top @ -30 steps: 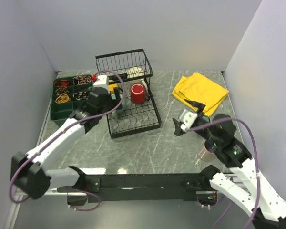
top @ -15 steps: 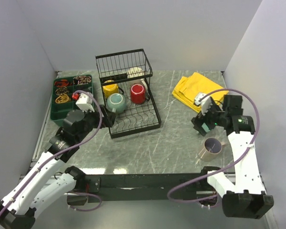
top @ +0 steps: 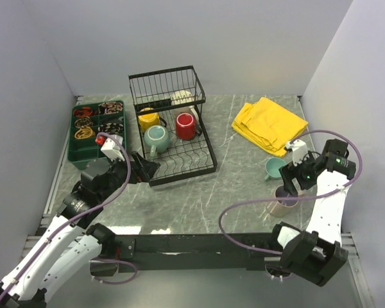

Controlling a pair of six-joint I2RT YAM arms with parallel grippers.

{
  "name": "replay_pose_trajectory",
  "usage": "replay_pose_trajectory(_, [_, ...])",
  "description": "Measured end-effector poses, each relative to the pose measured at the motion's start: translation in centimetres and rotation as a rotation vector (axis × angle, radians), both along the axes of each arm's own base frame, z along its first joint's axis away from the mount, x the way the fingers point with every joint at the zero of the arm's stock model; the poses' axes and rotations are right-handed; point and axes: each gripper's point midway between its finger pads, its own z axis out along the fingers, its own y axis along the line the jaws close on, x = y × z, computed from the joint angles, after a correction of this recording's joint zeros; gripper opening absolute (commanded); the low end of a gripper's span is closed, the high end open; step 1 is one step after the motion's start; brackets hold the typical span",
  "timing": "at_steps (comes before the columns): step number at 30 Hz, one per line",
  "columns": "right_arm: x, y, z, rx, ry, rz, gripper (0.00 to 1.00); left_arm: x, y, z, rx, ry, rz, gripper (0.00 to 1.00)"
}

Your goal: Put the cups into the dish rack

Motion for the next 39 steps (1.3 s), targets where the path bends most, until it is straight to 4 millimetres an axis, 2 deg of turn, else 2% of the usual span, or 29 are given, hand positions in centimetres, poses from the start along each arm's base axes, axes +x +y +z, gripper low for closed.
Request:
replay_pose_trajectory(4, [-1.0, -1.4, -2.3, 0.0, 0.087, -0.044, 0.88, -0.5, -0.2, -0.4, -0.027, 0.017, -0.014, 0.96])
replay_pose_trajectory(8, [-1.5, -1.6, -4.7, 0.012, 0.149, -0.049, 0.86, -1.0, -0.4, -0.7, -0.048, 0.032, -0.026, 0.96])
replay_pose_trajectory(15, [-0.5, -2.2, -6.7, 0.022, 0.183, -0.003, 0.84, -1.3, -0.5, -0.5, -0.071, 0.035, -0.033, 0.96])
replay_pose_trajectory(19, [0.2, -2.1, -7.1, -0.004, 0.171, 0.1, 0.77, -1.3, -0.6, -0.6, -0.075, 0.042, -0.033, 0.96])
replay_pose_trajectory(24, [1.1, -0.4, -7.2, -0.073, 0.136, 0.362, 0.69, -1.2, -0.9, -1.1, -0.085, 0.063, -0.036, 0.96])
replay_pose_trajectory(29, [1.1, 1.3, -7.4, -0.128, 0.133, 0.596, 0.5, -1.1, -1.0, -1.2, -0.089, 0.069, -0.035, 0.96])
replay_pose_trajectory(34, [0.5, 1.4, -8.0, -0.163, 0.169, 0.74, 0.27, -1.1, -1.0, -1.4, -0.09, 0.072, -0.035, 0.96])
replay_pose_trajectory(35, [0.4, 1.3, -8.1, -0.165, 0.176, 0.758, 0.2, -1.1, -1.0, -1.4, -0.09, 0.074, -0.035, 0.96])
replay_pose_trajectory(39, [0.3, 1.5, -8.1, -0.169, 0.166, 0.82, 0.05, -1.1, -1.0, -1.4, -0.096, 0.078, -0.033, 0.96])
